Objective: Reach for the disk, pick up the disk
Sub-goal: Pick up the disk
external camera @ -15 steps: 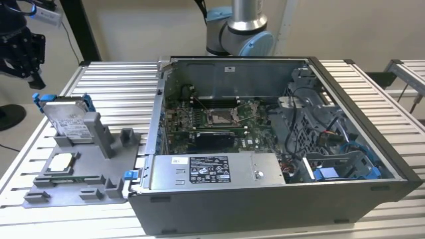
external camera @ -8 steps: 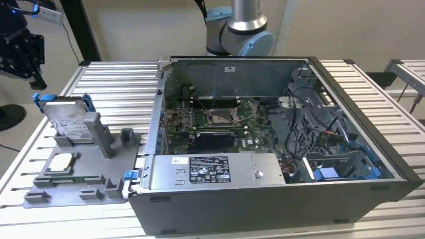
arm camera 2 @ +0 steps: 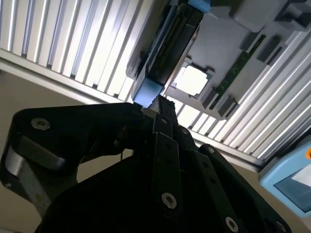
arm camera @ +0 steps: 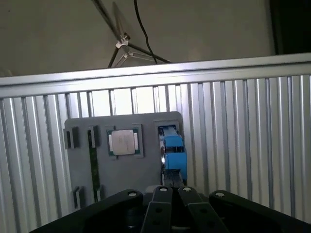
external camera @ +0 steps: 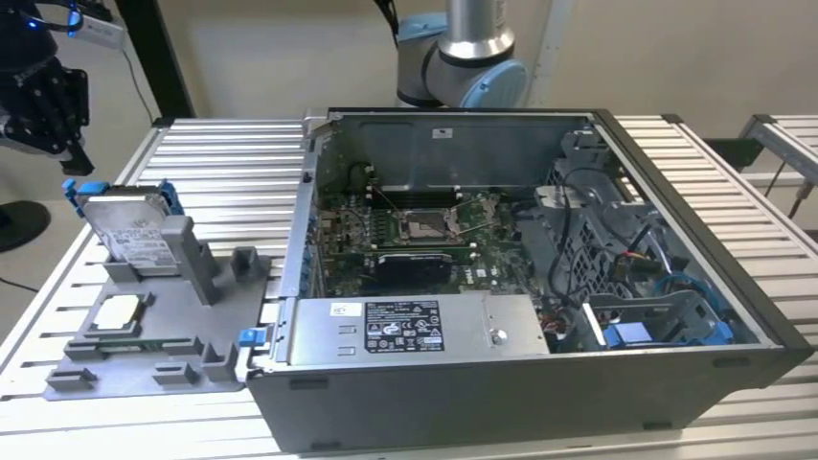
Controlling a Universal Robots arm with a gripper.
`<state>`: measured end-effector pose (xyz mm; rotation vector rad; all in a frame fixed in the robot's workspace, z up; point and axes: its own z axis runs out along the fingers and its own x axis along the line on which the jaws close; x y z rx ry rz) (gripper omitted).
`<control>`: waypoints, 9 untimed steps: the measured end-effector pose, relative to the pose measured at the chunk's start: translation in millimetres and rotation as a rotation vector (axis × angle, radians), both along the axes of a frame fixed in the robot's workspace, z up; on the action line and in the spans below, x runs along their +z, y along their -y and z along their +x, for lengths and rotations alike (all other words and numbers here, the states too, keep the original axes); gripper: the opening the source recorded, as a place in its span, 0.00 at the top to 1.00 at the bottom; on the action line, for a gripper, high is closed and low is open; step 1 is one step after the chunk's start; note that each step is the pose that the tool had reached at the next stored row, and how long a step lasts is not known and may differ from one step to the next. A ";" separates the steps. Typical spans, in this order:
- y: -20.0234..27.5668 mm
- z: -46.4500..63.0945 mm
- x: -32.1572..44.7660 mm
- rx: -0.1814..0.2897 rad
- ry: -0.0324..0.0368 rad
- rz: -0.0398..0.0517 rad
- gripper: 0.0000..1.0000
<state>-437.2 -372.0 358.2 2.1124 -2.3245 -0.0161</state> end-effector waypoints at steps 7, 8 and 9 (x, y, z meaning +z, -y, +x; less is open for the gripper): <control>0.3 4.0 -0.4 0.000 -0.0018 0.0001 1.00; 0.3 4.0 -0.4 0.000 -0.0019 0.0001 0.00; 0.3 4.0 -0.4 0.000 -0.0019 0.0001 0.00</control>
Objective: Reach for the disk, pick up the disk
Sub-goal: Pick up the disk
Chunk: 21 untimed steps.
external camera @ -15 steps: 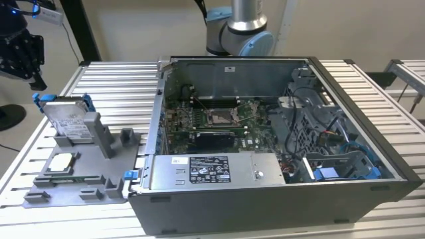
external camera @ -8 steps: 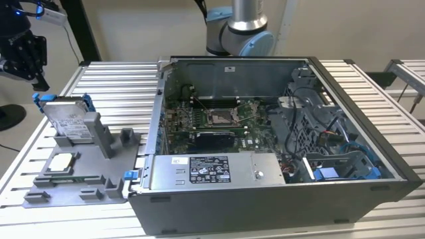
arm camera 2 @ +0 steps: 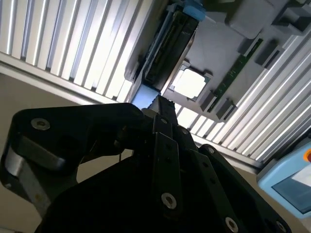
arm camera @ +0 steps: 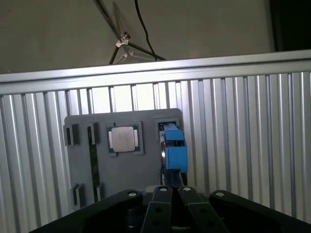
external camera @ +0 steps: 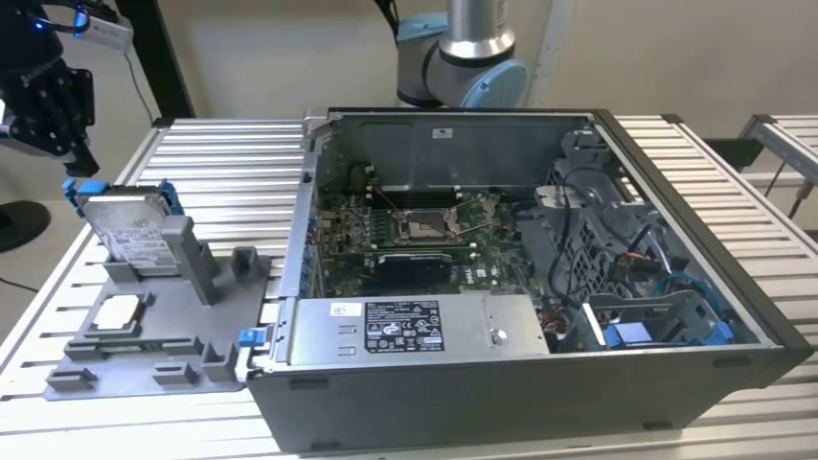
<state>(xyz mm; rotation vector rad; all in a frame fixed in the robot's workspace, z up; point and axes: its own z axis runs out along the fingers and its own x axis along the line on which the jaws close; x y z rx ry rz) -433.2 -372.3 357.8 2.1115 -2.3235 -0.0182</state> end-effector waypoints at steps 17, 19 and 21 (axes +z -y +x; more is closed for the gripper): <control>0.0 0.3 0.0 0.000 0.0000 0.0000 0.00; 0.0 0.3 -0.1 0.000 0.0000 0.0000 0.00; 0.0 0.4 -1.9 0.000 0.0001 0.0000 0.00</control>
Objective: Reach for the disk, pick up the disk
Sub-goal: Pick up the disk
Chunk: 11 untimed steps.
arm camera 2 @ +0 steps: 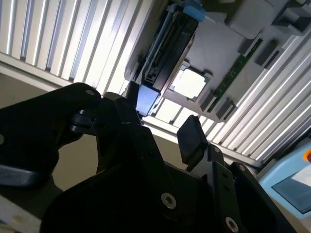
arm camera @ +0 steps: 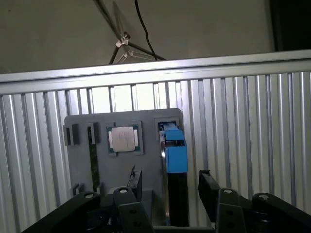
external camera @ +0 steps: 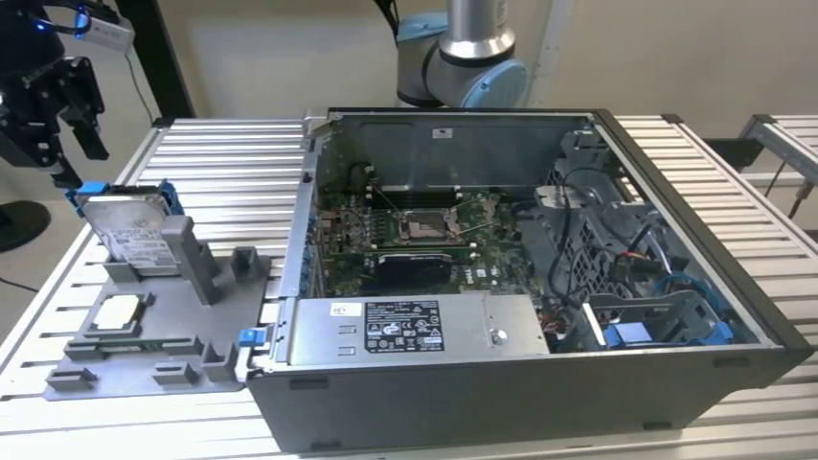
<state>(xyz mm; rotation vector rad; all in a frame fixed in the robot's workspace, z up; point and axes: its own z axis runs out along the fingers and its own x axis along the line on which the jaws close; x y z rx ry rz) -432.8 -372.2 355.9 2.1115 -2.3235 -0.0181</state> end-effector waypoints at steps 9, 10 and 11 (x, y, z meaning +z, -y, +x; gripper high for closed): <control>0.0 0.0 -16.4 0.000 0.0000 0.0000 0.00; 0.0 0.0 -18.1 0.000 -0.0001 0.0000 0.00; 0.0 -0.1 -20.0 0.000 -0.0001 0.0000 0.00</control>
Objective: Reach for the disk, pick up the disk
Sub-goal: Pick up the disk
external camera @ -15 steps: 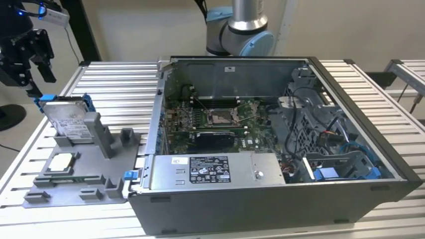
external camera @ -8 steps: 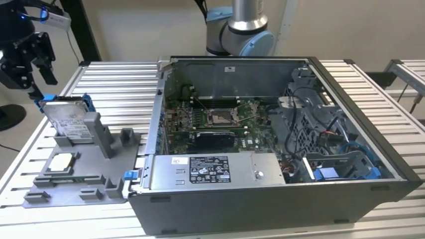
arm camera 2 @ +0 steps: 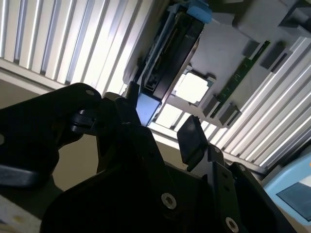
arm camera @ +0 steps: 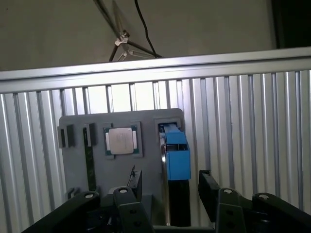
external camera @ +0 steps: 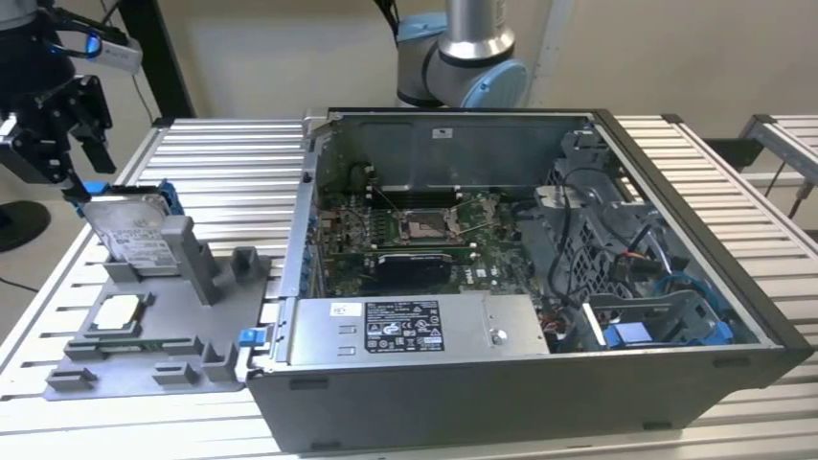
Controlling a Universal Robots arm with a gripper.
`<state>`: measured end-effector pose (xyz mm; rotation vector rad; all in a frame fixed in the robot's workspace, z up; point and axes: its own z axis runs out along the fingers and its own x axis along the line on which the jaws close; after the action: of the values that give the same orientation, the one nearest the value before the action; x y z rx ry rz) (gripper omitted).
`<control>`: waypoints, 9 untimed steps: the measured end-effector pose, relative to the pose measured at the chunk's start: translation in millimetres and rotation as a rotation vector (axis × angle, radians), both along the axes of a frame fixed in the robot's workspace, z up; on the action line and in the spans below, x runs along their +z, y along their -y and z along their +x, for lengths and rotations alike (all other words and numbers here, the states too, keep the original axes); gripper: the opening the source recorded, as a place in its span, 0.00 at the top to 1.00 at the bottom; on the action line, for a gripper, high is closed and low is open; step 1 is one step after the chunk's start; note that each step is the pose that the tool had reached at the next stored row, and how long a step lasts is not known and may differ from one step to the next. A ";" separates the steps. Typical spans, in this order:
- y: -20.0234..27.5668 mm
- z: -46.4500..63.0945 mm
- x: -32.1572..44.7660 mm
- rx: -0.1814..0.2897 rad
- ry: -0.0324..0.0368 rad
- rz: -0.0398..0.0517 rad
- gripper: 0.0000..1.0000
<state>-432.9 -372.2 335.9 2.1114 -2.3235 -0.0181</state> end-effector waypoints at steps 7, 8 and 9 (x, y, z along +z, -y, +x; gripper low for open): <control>0.1 -0.1 -12.7 0.000 0.0000 -0.0006 0.00; 0.0 -0.2 -14.6 0.000 0.0000 -0.0008 0.00; 0.0 -0.2 -16.4 0.000 0.0001 -0.0009 0.00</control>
<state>-433.1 -372.3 319.5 2.1111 -2.3230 -0.0170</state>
